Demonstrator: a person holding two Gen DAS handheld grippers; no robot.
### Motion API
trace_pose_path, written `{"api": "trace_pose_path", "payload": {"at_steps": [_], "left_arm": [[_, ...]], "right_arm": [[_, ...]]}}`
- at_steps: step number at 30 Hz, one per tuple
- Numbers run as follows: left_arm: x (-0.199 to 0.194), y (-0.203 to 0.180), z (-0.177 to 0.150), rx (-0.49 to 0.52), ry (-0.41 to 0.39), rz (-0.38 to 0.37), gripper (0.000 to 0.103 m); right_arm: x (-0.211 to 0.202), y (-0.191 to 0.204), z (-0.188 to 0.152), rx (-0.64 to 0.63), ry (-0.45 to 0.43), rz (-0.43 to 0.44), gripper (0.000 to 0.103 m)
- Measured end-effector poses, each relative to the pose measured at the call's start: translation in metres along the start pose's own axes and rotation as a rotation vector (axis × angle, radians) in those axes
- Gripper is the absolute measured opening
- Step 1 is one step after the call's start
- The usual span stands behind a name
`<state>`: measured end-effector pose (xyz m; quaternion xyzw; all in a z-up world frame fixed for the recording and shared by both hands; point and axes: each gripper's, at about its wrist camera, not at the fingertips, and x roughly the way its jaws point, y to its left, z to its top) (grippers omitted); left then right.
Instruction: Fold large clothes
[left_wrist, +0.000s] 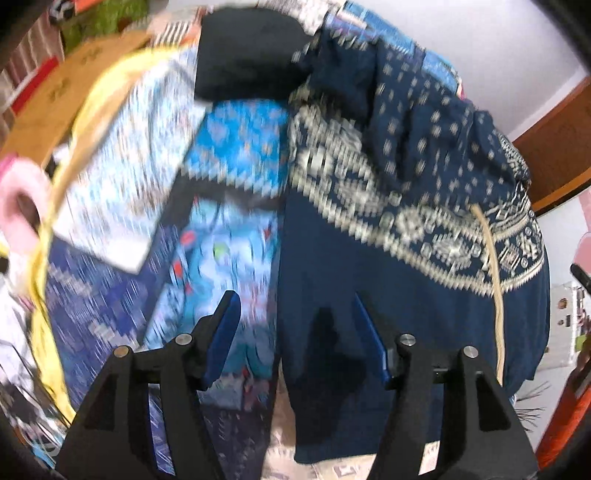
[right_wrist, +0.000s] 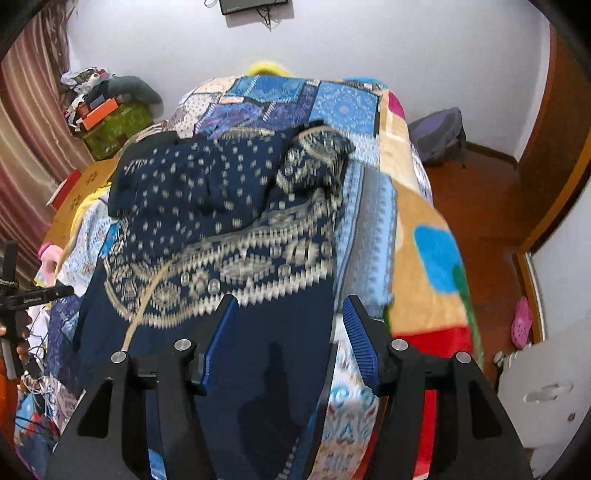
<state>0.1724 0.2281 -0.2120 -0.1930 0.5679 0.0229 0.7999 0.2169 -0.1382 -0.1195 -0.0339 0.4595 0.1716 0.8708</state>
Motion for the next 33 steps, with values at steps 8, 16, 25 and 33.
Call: {"api": "trace_pose_path", "payload": {"at_steps": [8,16,25,33], "left_arm": [[0.026,0.011,-0.035,-0.078,0.072,-0.081,0.061],[0.042,0.022,-0.055,-0.216,0.062,-0.262,0.062],[0.026,-0.010,-0.061,-0.111,-0.026,-0.247,0.033],[-0.015,-0.049,-0.009,0.047,-0.167,-0.223,0.009]], "right_arm": [[0.030,-0.016,-0.043,0.127,0.118,0.041,0.055],[0.040,-0.028,-0.061,0.271,0.129,0.154,0.055],[0.043,-0.012,-0.059,0.302,0.070,0.183,0.021],[0.029,-0.005,-0.026,0.280,0.021,0.273,0.007]]}}
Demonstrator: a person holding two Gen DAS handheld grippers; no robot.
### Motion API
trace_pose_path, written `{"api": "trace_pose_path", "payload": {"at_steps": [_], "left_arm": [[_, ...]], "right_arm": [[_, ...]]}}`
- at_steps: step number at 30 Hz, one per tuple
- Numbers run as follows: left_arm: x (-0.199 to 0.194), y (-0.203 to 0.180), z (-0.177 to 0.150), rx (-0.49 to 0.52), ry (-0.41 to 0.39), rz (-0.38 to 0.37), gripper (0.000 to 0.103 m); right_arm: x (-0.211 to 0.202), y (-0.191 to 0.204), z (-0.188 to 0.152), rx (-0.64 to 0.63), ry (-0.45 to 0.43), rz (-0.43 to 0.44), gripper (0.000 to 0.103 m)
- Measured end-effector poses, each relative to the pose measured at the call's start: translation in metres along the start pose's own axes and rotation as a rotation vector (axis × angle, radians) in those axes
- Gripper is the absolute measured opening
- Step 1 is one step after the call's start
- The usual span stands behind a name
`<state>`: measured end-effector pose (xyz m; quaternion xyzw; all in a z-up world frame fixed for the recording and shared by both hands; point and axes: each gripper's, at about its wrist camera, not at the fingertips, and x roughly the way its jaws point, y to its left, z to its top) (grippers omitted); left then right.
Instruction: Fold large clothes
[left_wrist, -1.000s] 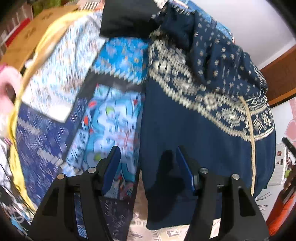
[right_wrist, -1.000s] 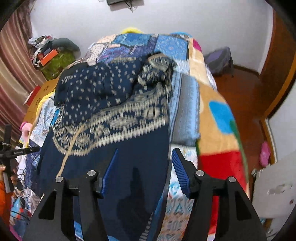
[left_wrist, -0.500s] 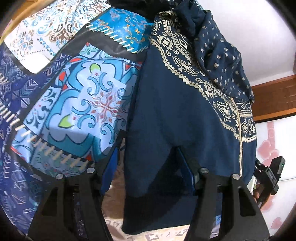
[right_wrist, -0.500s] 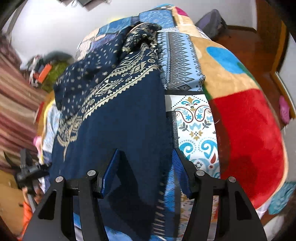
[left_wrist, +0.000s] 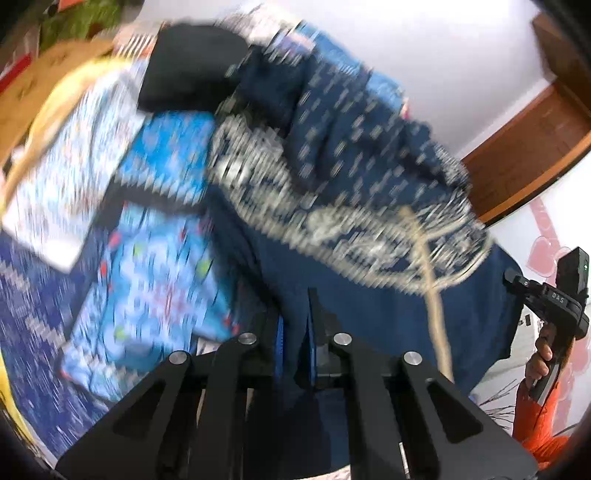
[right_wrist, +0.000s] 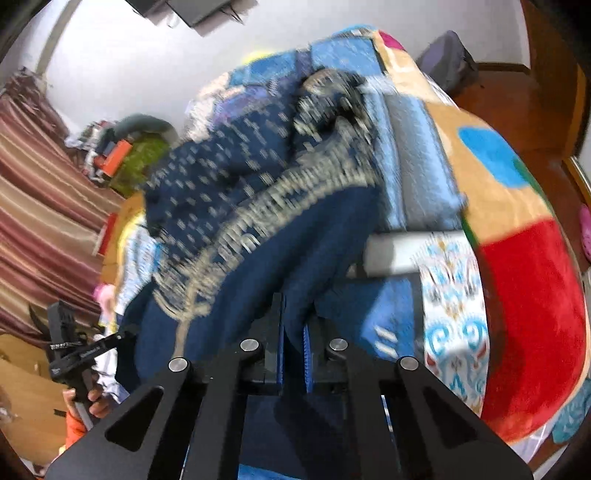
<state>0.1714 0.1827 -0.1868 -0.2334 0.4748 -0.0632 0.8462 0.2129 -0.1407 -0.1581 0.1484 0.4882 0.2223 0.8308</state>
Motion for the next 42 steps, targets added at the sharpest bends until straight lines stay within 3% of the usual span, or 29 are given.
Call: {"api": "trace_pose_path", "payload": {"at_steps": [8,14,20,27,30,36,38,42], "left_arm": [[-0.046,-0.016,0.062,0.020,-0.218,-0.049,0.008],[-0.035,0.013,0.103,-0.063,-0.293,0.024,0.008],[0.022,0.058,0.122,-0.181,-0.225,0.043,0.008],[0.096,0.079,0.119,-0.198,-0.045,0.093,0.010],[0.098,0.076,0.117,-0.187,-0.032,0.099,0.012],[0.075,0.057,0.112,-0.121,-0.039,0.134,0.031],[0.067,0.054,0.108,-0.100,-0.047,0.142,0.038],[0.054,0.050,0.100,-0.075,-0.051,0.150,0.043]], "right_arm": [[-0.021,0.023,0.058,-0.050,-0.157,0.022,0.006],[-0.009,0.009,0.102,-0.033,-0.233,-0.008,0.006],[0.039,-0.020,0.123,0.017,-0.180,-0.057,0.006],[0.087,-0.044,0.126,0.056,-0.080,-0.113,0.006],[0.082,-0.038,0.123,0.019,-0.086,-0.138,0.007],[0.067,-0.022,0.120,-0.072,-0.051,-0.204,0.012],[0.059,-0.018,0.116,-0.095,-0.042,-0.210,0.016],[0.047,-0.015,0.103,-0.103,-0.024,-0.179,0.037]]}}
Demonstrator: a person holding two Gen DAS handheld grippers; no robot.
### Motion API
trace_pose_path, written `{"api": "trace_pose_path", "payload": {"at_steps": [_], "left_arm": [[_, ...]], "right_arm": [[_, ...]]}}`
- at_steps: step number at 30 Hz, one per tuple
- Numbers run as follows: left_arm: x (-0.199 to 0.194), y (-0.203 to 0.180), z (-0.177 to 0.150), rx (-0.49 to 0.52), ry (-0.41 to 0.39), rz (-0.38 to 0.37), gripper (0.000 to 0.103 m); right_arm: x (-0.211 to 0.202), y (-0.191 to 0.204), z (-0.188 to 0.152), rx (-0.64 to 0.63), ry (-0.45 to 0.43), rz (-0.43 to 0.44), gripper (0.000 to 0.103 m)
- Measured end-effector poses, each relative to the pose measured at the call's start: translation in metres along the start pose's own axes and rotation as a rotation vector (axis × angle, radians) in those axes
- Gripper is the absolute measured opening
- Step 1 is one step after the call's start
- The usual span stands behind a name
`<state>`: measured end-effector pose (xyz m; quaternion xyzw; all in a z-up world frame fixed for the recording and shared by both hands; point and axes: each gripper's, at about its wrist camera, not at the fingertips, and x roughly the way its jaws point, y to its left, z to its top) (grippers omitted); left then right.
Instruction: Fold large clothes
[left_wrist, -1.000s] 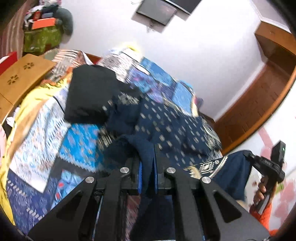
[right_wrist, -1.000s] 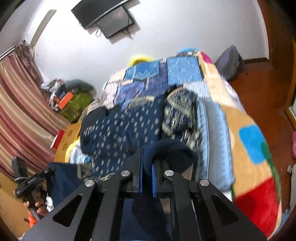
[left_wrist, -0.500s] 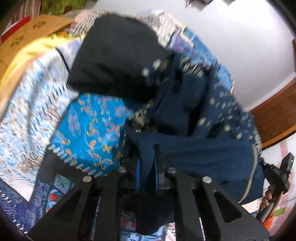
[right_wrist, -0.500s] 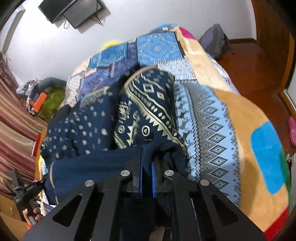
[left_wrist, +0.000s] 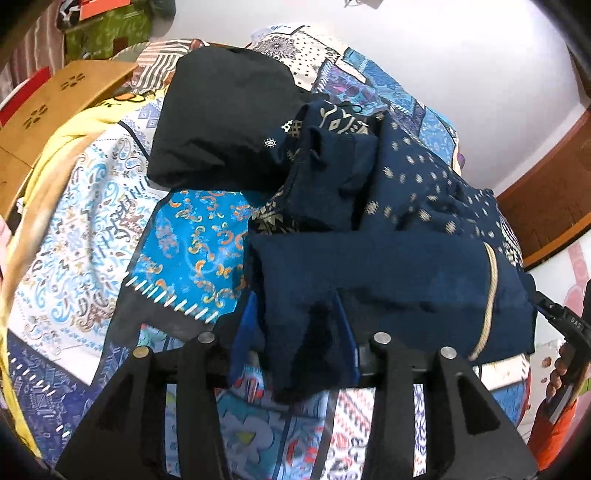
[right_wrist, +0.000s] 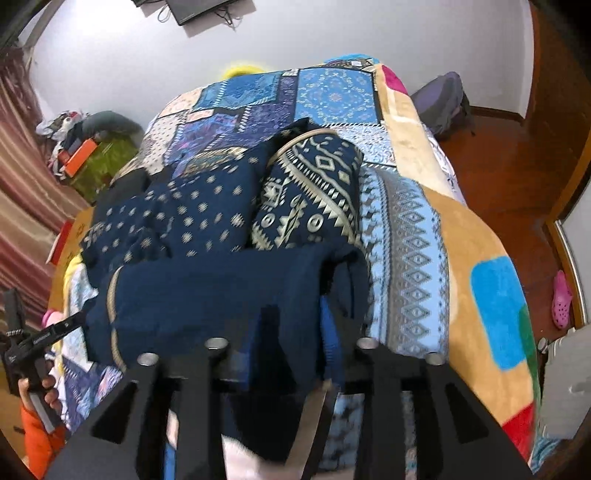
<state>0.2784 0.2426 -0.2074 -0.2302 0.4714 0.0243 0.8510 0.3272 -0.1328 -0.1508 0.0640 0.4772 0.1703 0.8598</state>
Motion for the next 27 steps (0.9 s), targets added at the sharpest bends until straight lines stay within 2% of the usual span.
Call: {"api": "trace_pose_path", "payload": {"at_steps": [2,5,13,16,20,21,22,24,26,27], "left_arm": [[-0.004,0.002,-0.006,-0.002,0.003,-0.001,0.047],[-0.003,0.006,-0.016,-0.019,0.028,-0.010,0.048],[0.023,0.015,-0.036,-0.110,0.139,-0.132,0.048],[0.036,0.016,-0.039,-0.113,0.171,-0.152,0.048],[0.041,0.018,-0.041,-0.129,0.162,-0.179,0.048],[0.040,0.017,-0.040,-0.122,0.158,-0.184,0.047],[0.037,0.016,-0.041,-0.112,0.151,-0.184,0.040],[0.031,0.015,-0.041,-0.091,0.136,-0.170,0.034],[0.023,0.011,-0.040,-0.059,0.122,-0.159,0.015],[0.020,0.010,-0.039,-0.050,0.119,-0.157,0.011]], "right_arm": [[-0.007,0.001,-0.006,-0.003,-0.002,0.005,0.040],[-0.011,0.001,-0.012,0.004,0.010,0.008,0.041],[0.001,-0.007,-0.036,0.092,0.097,0.065,0.041],[0.008,-0.008,-0.041,0.123,0.139,0.093,0.041],[0.008,-0.005,-0.040,0.145,0.130,0.149,0.041],[0.008,-0.003,-0.040,0.150,0.130,0.159,0.041],[0.008,-0.001,-0.039,0.149,0.124,0.169,0.041],[0.009,0.004,-0.039,0.133,0.115,0.175,0.041],[0.012,0.008,-0.037,0.133,0.099,0.167,0.038],[0.013,0.010,-0.037,0.135,0.096,0.165,0.031]]}}
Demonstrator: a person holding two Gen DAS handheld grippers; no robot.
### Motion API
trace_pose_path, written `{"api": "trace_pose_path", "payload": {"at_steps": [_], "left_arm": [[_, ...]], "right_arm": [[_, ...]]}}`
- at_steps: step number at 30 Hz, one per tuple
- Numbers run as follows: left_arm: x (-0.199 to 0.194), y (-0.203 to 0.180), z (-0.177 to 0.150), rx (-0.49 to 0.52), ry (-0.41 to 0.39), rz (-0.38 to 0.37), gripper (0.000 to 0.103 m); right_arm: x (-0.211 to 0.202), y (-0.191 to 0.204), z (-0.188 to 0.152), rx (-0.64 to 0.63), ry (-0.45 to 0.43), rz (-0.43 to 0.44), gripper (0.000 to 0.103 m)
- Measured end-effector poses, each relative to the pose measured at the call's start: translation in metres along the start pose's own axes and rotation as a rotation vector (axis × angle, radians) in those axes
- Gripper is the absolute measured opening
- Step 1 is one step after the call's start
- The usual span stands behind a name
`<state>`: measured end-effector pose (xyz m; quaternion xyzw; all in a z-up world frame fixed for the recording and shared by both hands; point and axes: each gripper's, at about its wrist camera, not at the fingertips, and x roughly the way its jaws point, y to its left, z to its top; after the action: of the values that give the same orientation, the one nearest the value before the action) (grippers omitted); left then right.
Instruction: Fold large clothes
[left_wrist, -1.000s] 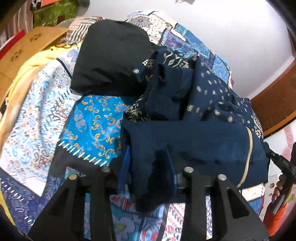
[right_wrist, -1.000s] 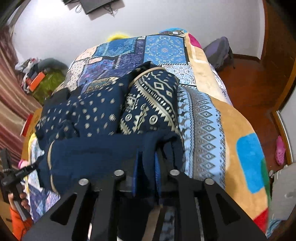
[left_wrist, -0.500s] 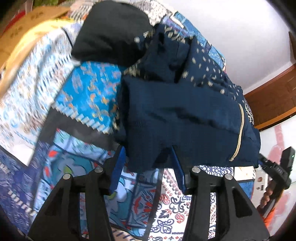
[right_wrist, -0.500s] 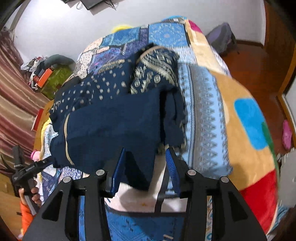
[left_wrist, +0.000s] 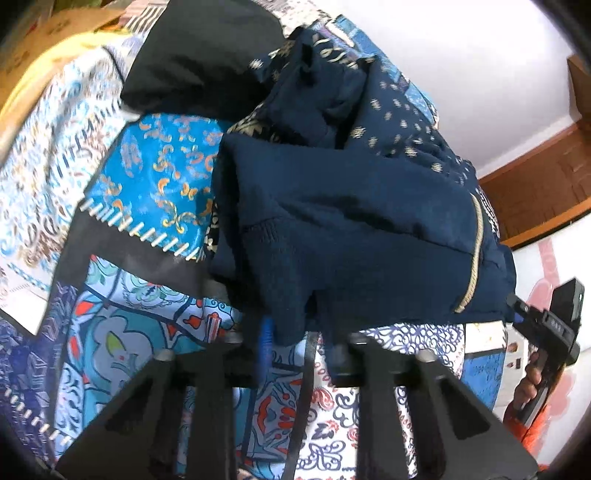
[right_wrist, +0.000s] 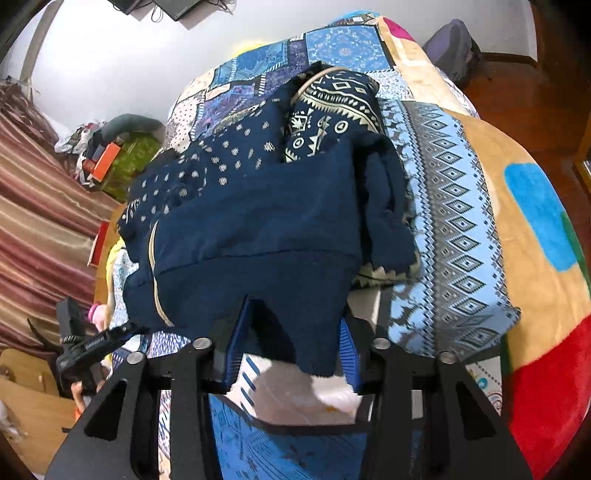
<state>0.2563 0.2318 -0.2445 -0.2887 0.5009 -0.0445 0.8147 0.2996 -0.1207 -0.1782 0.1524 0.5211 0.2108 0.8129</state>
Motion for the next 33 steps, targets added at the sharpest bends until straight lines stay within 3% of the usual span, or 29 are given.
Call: {"api": "trace_pose_path", "payload": {"at_steps": [3,6,9,14,19,25,33], "left_arm": [[-0.013,-0.007,0.000,0.032,-0.013,-0.009,0.005],[-0.034,-0.020,0.002,0.077,-0.058,-0.028,0.004],[-0.056,-0.028,0.010,0.082,-0.110,-0.093,0.003],[-0.087,-0.056,0.055,0.105,-0.233,-0.137,0.003],[-0.099,-0.085,0.109,0.144,-0.345,-0.106,0.003],[-0.058,-0.088,0.168,0.143,-0.358,-0.034,0.003],[0.023,-0.074,0.198,0.181,-0.293,0.158,0.004]], "right_arm": [[-0.002,0.006,0.002,-0.015,-0.018,0.002,0.009],[-0.011,0.015,0.008,-0.034,-0.050,0.047,0.009],[-0.025,0.025,0.021,-0.050,-0.093,0.090,0.008],[-0.043,0.044,0.058,-0.104,-0.185,0.104,0.008],[-0.053,0.054,0.099,-0.142,-0.291,0.078,0.007],[-0.027,0.037,0.150,-0.106,-0.330,0.023,0.005],[0.049,-0.008,0.179,-0.028,-0.209,-0.059,0.005]]}}
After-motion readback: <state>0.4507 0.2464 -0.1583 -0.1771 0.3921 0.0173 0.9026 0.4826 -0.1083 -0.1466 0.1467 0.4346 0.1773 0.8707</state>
